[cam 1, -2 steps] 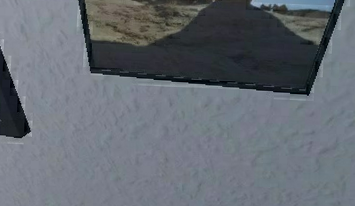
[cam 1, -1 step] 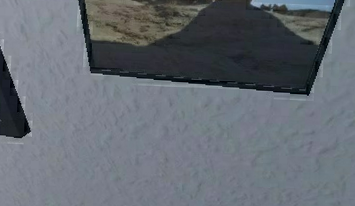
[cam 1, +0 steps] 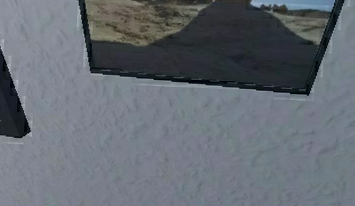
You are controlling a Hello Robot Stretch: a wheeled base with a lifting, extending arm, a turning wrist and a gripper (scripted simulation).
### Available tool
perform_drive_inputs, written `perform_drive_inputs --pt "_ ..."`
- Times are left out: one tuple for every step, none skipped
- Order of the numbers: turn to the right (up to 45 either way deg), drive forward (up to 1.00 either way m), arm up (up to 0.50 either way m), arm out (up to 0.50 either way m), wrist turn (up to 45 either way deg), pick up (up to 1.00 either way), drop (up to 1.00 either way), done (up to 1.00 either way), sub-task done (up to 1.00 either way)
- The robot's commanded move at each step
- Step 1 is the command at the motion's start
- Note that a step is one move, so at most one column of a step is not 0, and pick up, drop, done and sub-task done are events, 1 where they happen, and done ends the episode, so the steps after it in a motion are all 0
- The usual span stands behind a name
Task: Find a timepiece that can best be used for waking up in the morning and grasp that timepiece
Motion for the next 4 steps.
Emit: perform_drive_inputs --pt "0.0 0.00 -0.30 0.00 0.0 0.00 0.00 0.00 0.00" --pt "0.0 0.00 0.00 0.00 0.0 1.00 0.00 0.00 0.00" --pt "0.0 0.00 0.10 0.00 0.0 0.00 0.00 0.00 0.00" --pt "0.0 0.00 0.00 0.00 0.0 0.00 0.00 1.00 0.00"
